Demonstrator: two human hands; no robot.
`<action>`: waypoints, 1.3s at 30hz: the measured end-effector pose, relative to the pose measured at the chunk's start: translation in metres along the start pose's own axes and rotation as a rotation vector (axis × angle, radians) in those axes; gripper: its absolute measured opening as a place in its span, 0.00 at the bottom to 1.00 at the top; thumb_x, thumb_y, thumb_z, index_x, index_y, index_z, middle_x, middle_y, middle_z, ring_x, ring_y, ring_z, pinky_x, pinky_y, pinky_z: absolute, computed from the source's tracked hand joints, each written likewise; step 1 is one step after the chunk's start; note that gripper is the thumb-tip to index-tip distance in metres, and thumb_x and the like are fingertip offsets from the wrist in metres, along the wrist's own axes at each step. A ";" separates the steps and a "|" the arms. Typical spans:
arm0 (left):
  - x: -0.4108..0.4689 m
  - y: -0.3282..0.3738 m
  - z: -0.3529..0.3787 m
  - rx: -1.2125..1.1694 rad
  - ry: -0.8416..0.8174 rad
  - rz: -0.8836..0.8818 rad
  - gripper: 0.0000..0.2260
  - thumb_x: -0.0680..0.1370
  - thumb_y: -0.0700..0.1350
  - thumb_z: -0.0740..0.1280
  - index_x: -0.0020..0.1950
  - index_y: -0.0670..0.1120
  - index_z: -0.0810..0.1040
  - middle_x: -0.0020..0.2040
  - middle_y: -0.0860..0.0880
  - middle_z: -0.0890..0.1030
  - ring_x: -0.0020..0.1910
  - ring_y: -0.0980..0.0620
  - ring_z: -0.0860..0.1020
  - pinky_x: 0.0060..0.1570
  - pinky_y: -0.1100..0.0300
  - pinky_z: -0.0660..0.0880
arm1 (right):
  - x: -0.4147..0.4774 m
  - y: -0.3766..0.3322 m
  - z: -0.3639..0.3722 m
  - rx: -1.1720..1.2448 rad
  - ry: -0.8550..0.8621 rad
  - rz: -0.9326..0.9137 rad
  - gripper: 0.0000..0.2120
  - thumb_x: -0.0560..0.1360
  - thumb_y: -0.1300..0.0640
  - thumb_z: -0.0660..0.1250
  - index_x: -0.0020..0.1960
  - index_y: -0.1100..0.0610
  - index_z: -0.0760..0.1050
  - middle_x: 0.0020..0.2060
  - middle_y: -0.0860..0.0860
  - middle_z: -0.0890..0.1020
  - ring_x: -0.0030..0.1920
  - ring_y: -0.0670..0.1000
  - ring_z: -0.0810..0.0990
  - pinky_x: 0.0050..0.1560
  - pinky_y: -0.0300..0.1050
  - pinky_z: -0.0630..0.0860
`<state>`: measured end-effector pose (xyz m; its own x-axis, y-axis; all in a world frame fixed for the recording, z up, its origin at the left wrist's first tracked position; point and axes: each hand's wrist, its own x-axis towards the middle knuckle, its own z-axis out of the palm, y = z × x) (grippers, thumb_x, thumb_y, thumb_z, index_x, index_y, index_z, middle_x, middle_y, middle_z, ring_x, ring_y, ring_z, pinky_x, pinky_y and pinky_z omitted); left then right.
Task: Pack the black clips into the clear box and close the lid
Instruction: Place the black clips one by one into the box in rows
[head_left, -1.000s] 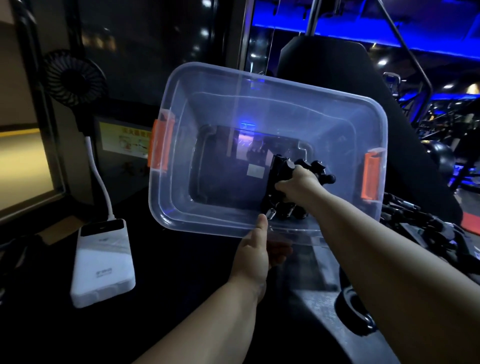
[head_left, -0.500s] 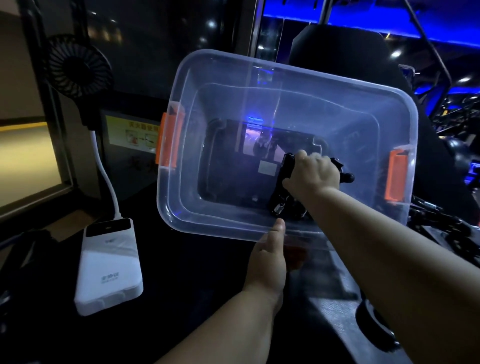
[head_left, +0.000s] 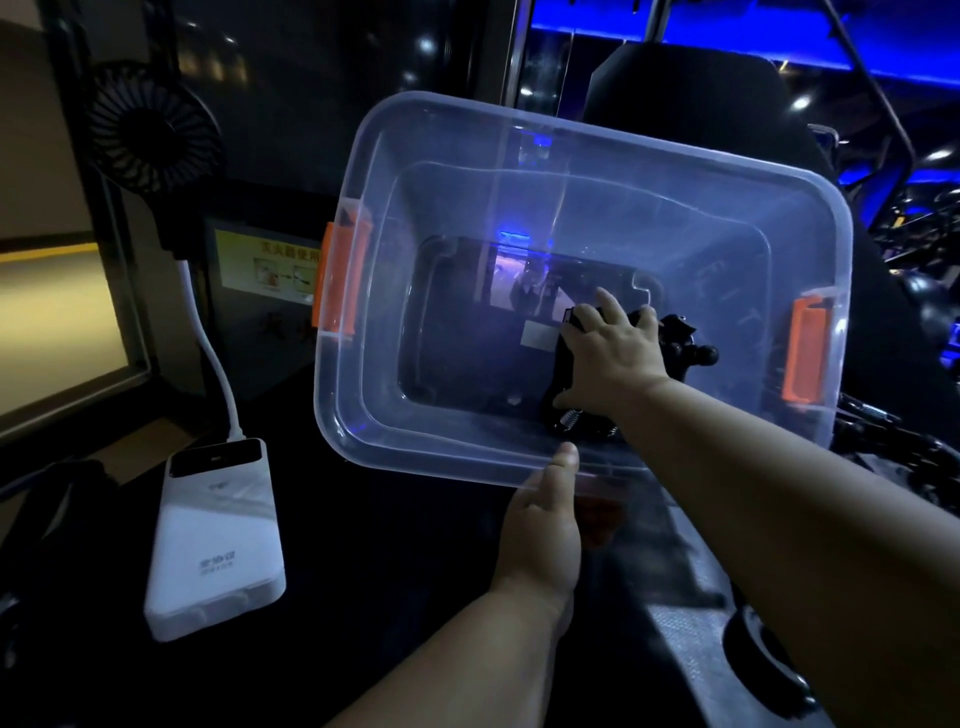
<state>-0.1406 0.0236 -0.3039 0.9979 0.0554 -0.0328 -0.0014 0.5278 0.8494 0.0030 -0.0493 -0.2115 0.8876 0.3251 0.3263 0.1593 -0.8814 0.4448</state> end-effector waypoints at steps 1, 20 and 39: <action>0.000 0.000 0.000 -0.003 0.004 0.002 0.18 0.80 0.52 0.60 0.50 0.39 0.81 0.45 0.37 0.83 0.40 0.46 0.81 0.33 0.62 0.75 | 0.000 -0.001 0.000 -0.006 -0.004 -0.002 0.45 0.63 0.33 0.71 0.74 0.51 0.62 0.74 0.48 0.57 0.77 0.55 0.45 0.70 0.68 0.51; 0.004 0.000 0.000 0.003 -0.010 0.043 0.19 0.80 0.53 0.59 0.49 0.38 0.80 0.45 0.37 0.83 0.36 0.49 0.81 0.32 0.63 0.74 | -0.010 0.007 -0.017 0.138 0.084 -0.039 0.36 0.71 0.28 0.57 0.72 0.47 0.63 0.75 0.46 0.61 0.77 0.52 0.46 0.72 0.62 0.49; -0.014 0.012 0.008 0.093 0.030 0.022 0.19 0.81 0.54 0.57 0.39 0.43 0.76 0.32 0.47 0.84 0.29 0.54 0.80 0.34 0.61 0.74 | -0.212 0.074 0.013 0.925 0.395 0.513 0.09 0.73 0.50 0.71 0.37 0.52 0.75 0.34 0.47 0.76 0.36 0.48 0.74 0.37 0.43 0.65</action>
<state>-0.1536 0.0220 -0.2891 0.9954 0.0919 -0.0284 -0.0155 0.4451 0.8954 -0.1681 -0.1874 -0.2584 0.7674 -0.2070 0.6069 0.2199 -0.8041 -0.5524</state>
